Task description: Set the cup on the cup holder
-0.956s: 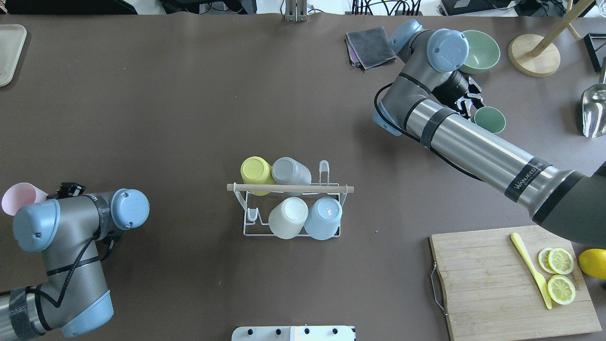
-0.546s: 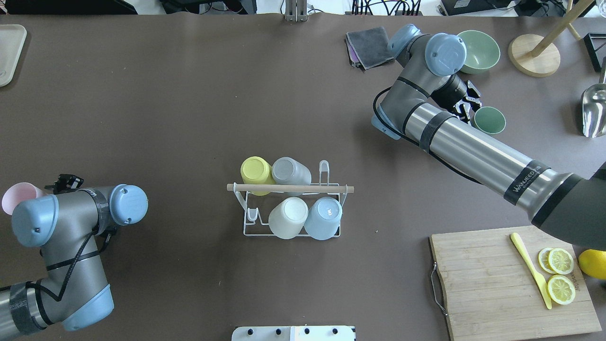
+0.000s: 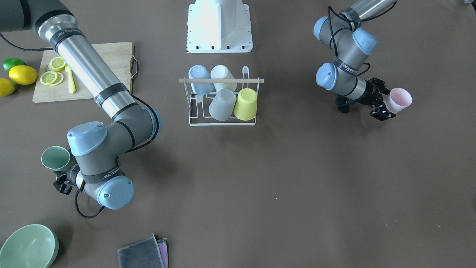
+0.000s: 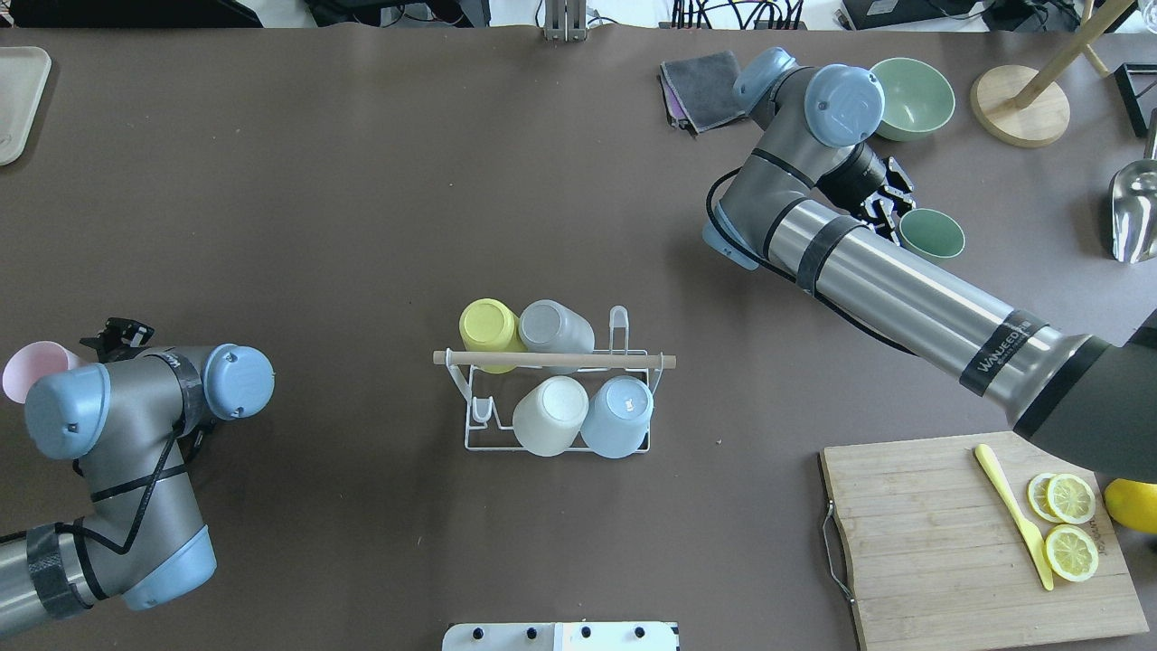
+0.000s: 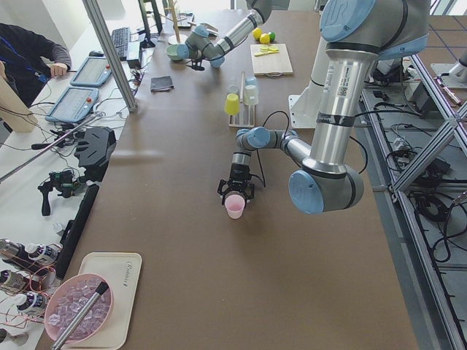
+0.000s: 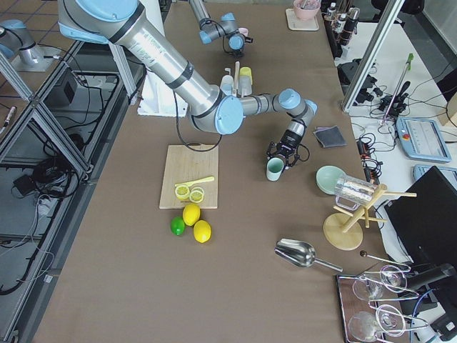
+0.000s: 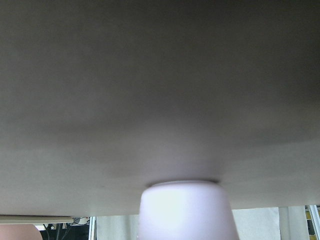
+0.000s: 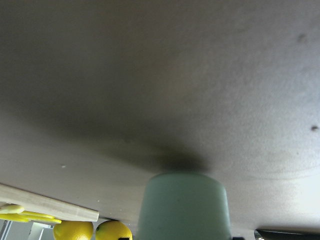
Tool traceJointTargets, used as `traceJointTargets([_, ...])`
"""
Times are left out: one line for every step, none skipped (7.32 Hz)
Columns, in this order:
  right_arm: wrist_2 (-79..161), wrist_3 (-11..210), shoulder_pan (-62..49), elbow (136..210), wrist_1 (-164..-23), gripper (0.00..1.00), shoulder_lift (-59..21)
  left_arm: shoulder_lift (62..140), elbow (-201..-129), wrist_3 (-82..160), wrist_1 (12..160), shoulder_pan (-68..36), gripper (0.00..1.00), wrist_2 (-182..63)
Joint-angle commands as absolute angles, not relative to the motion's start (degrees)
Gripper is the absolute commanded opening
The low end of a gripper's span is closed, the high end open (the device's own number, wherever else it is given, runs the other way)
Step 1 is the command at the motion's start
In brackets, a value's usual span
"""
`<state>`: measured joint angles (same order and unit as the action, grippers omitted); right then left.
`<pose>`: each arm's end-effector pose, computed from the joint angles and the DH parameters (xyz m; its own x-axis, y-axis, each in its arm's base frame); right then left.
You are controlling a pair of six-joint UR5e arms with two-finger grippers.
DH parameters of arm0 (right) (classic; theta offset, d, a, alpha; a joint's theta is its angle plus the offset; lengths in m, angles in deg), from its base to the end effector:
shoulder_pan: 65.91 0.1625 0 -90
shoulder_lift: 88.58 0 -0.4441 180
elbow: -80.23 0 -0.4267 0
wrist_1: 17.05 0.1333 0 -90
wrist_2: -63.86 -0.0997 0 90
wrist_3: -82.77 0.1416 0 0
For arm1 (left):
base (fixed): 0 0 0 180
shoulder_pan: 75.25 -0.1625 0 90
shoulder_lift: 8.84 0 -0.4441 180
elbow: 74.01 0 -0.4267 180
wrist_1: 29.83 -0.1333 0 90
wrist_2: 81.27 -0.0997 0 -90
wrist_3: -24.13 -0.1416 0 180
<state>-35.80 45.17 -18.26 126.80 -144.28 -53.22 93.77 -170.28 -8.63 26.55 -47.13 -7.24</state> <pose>-0.4641 -0.6717 0.5057 0.2472 -0.8883 0.3871 0.9544 0.1542 -0.2556 0.4149 -0.4170 0.6148 -0.1324 0.9875 0.0861 -0.9291 -0.0934 -0.3579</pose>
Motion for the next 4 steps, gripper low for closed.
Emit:
traceJointTargets([-35.80, 45.15, -17.23, 137.75, -149.14, 0.20, -49.93, 93.46, -169.99, -8.74, 27.13, -46.60, 0.97, -7.35])
traceJointTargets([-36.15, 45.15, -16.09, 139.79, -149.06, 0.20, -49.65, 93.46, -170.25, -9.44, 27.13, -46.08, 0.97, -7.35])
traceJointTargets([-37.37, 45.41, -13.99, 143.56, -148.54, 0.20, -47.56, 93.46, -170.34, -10.06, 27.13, -45.38, 0.97, -7.35])
traceJointTargets([-43.65, 45.59, -11.62, 146.38, -143.92, 0.20, -44.75, 93.37, -170.34, -10.06, 27.13, -45.37, 0.97, -7.35])
